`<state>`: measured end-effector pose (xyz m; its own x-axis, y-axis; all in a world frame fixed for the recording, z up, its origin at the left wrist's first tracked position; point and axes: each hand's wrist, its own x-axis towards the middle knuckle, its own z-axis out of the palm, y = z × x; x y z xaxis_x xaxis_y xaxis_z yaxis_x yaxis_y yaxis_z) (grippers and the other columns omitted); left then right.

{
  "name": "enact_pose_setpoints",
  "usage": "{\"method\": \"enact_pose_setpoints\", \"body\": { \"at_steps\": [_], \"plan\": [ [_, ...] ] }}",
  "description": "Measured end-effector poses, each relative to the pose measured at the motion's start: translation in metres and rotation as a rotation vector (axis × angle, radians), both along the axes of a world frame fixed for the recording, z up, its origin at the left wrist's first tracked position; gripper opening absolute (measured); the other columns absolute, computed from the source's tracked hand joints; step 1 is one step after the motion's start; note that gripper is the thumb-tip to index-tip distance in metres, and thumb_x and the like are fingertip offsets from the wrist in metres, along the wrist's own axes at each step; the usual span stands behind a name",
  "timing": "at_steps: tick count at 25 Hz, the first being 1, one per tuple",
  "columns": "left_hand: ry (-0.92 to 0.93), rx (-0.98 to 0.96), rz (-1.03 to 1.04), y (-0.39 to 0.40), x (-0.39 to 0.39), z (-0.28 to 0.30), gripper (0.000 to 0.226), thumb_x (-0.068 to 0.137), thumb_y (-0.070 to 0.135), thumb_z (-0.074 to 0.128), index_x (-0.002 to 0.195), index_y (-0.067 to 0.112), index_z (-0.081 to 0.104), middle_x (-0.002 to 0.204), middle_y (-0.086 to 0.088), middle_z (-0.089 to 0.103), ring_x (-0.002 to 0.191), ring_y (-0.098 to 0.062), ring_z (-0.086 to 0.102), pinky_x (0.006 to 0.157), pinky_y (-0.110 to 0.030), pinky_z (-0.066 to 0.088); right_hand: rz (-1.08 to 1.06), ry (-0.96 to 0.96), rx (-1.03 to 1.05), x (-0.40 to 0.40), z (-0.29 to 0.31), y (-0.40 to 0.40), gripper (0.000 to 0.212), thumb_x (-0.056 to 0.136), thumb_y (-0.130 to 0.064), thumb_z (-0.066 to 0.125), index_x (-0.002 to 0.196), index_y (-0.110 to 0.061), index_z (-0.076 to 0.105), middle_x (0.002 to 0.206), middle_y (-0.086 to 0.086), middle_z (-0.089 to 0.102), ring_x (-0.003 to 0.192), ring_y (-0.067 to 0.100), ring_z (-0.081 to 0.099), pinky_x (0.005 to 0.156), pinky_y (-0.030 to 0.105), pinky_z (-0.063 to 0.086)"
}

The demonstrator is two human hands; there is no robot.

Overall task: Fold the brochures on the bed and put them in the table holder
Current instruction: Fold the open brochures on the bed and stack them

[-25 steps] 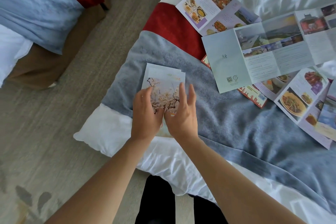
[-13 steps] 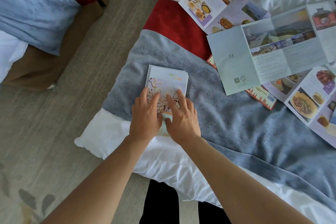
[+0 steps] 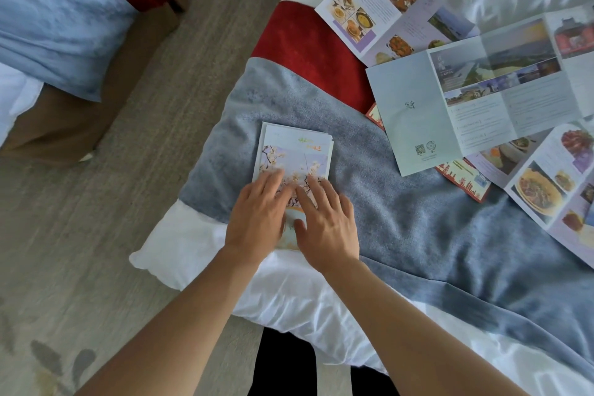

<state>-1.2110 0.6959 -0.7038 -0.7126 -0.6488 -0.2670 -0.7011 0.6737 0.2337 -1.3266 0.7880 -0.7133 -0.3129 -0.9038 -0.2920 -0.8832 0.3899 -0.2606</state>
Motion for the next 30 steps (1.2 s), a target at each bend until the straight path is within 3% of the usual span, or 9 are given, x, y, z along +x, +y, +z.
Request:
{"method": "enact_pose_setpoints", "body": {
  "at_steps": [5, 11, 13, 14, 16, 19, 27, 28, 30],
  "plan": [
    [-0.082, 0.019, -0.002, -0.005, -0.007, -0.011, 0.053, 0.091, 0.011, 0.061, 0.14, 0.022, 0.047, 0.156, -0.002, 0.034, 0.148, -0.021, 0.026, 0.113, -0.033, 0.035, -0.001, -0.014, 0.072, -0.006, -0.01, -0.008, 0.061, 0.085, -0.036, 0.071, 0.142, -0.027, 0.051, 0.155, 0.001, 0.041, 0.144, 0.026, 0.033, 0.12, 0.054, 0.02],
    [-0.173, -0.027, -0.045, -0.004, -0.022, -0.012, 0.054, 0.088, 0.014, 0.064, 0.137, 0.021, 0.043, 0.151, -0.007, 0.034, 0.144, -0.026, 0.028, 0.111, -0.037, 0.036, 0.051, -0.016, 0.104, -0.008, -0.01, -0.016, 0.06, 0.088, -0.033, 0.067, 0.145, -0.025, 0.047, 0.157, 0.003, 0.034, 0.146, 0.026, 0.026, 0.122, 0.053, 0.005],
    [-0.2, -0.024, -0.119, -0.006, -0.022, -0.006, 0.079, 0.085, 0.03, 0.069, 0.151, 0.019, 0.027, 0.16, -0.014, 0.018, 0.149, -0.033, 0.015, 0.118, -0.044, 0.026, 0.109, -0.022, 0.086, -0.013, -0.003, -0.012, 0.078, 0.086, -0.044, 0.069, 0.152, -0.02, 0.036, 0.162, 0.006, 0.025, 0.15, 0.027, 0.016, 0.123, 0.052, 0.003],
    [-0.243, -0.015, -0.171, -0.01, -0.022, -0.005, 0.099, 0.082, 0.046, 0.069, 0.157, 0.017, 0.01, 0.163, -0.019, 0.003, 0.151, -0.039, 0.003, 0.12, -0.049, 0.017, 0.139, -0.037, 0.086, -0.017, -0.002, -0.01, 0.093, 0.083, -0.052, 0.069, 0.157, -0.016, 0.025, 0.165, 0.008, 0.015, 0.153, 0.028, 0.006, 0.123, 0.053, 0.002],
    [-0.352, -0.002, -0.237, -0.018, -0.022, -0.005, 0.131, 0.072, 0.076, 0.062, 0.155, 0.015, -0.018, 0.161, -0.024, -0.02, 0.148, -0.045, -0.016, 0.12, -0.058, 0.006, 0.222, -0.036, 0.113, -0.03, -0.003, -0.013, 0.116, 0.077, -0.068, 0.066, 0.16, -0.014, 0.006, 0.168, 0.009, -0.006, 0.153, 0.027, -0.012, 0.122, 0.055, -0.001],
    [-0.423, 0.052, -0.186, -0.02, -0.012, -0.012, 0.142, 0.067, 0.077, 0.066, 0.15, 0.014, -0.031, 0.158, -0.023, -0.031, 0.146, -0.043, -0.027, 0.12, -0.061, 0.008, 0.31, 0.04, 0.181, -0.047, -0.01, -0.029, 0.135, 0.068, -0.08, 0.064, 0.159, -0.011, -0.009, 0.166, 0.01, -0.019, 0.151, 0.027, -0.022, 0.122, 0.055, -0.004],
    [-0.439, 0.064, -0.187, -0.023, -0.014, -0.02, 0.143, 0.063, 0.073, 0.072, 0.154, 0.013, -0.021, 0.161, -0.022, -0.022, 0.148, -0.043, -0.019, 0.121, -0.058, 0.008, 0.32, 0.068, 0.261, -0.051, -0.02, -0.044, 0.14, 0.064, -0.083, 0.065, 0.159, -0.01, -0.007, 0.166, 0.01, -0.018, 0.151, 0.027, -0.02, 0.121, 0.057, -0.002],
    [-0.418, 0.048, -0.184, -0.022, -0.015, -0.016, 0.138, 0.063, 0.074, 0.071, 0.156, 0.013, -0.011, 0.162, -0.024, -0.011, 0.15, -0.044, -0.009, 0.121, -0.057, 0.011, 0.32, 0.066, 0.247, -0.051, -0.016, -0.043, 0.136, 0.066, -0.082, 0.064, 0.159, -0.01, -0.004, 0.166, 0.01, -0.015, 0.152, 0.028, -0.017, 0.121, 0.057, -0.002],
    [-0.284, -0.027, -0.151, -0.023, -0.02, -0.003, 0.111, 0.066, 0.069, 0.073, 0.151, 0.012, 0.029, 0.154, -0.021, 0.029, 0.143, -0.039, 0.026, 0.115, -0.05, 0.026, 0.279, 0.042, 0.165, -0.058, -0.004, -0.037, 0.121, 0.073, -0.077, 0.06, 0.158, -0.009, 0.008, 0.167, 0.011, -0.002, 0.154, 0.028, -0.006, 0.122, 0.055, 0.0]
  ]
}}
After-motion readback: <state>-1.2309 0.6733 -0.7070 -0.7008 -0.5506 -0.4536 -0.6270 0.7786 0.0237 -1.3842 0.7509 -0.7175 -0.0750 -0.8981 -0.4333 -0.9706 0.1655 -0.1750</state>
